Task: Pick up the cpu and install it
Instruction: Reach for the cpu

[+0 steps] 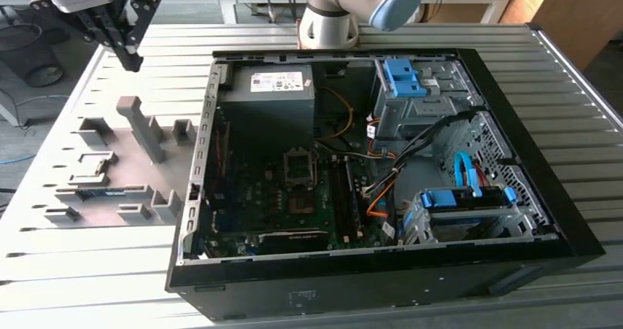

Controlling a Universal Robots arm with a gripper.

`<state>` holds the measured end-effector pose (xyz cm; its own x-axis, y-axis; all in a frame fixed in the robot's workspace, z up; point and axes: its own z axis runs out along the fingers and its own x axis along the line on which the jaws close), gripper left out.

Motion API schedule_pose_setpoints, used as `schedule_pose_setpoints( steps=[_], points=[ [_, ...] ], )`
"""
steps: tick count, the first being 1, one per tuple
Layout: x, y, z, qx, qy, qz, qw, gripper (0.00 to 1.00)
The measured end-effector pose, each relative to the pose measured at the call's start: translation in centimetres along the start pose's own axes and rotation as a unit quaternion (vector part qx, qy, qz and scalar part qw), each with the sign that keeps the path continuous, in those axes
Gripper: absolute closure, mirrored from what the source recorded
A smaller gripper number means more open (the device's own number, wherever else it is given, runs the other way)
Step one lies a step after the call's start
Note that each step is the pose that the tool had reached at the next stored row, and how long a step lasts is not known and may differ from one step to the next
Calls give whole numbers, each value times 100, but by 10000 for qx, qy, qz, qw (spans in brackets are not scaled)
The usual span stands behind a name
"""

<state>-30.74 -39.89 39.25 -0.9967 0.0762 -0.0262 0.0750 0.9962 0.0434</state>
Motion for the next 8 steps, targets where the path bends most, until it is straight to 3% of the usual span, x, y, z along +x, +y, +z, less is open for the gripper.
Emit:
schedule_pose_setpoints(
  steps=[8],
  points=[
    [181,-14,31,0,0,0,10000,90]
  ],
)
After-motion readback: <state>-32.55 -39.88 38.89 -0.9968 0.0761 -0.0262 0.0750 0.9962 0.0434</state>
